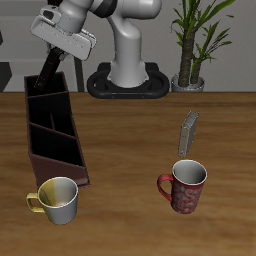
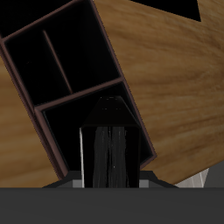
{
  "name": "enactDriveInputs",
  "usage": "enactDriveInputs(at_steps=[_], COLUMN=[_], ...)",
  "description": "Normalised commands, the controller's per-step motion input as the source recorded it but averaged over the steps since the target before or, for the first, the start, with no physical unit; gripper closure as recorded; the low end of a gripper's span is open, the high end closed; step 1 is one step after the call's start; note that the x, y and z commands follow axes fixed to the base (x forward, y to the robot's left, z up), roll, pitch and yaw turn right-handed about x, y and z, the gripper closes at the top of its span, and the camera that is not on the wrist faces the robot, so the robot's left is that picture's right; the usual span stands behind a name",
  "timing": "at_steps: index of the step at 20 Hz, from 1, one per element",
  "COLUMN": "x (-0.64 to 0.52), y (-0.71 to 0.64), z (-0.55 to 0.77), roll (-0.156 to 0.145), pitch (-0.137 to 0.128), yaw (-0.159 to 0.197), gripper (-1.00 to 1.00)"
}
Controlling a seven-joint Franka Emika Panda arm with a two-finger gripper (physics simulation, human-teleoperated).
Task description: Place the black book into the right desk caddy's right compartment
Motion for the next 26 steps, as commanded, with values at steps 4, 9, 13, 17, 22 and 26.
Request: enactDriveInputs(at_steps=[4, 9, 13, 17, 22, 26], x=[0.15, 0.16, 0.12, 0.16, 0.17, 0.23], y=[-0.14, -0.05, -0.05, -0.08, -0.16, -0.26], z=[-0.18, -0.26, -0.14, -0.18, -0.18, -0.24], roll=[-0.036, -0.005, -0.012, -0.01, -0.03, -0.063], pitch=[0.032, 0.06, 0.041, 0.038, 0.042, 0.045], yaw=[-0.017, -0.01, 0.008, 0.014, -0.011, 0.001], gripper=[1.0, 1.0, 1.0, 1.0, 1.0, 1.0])
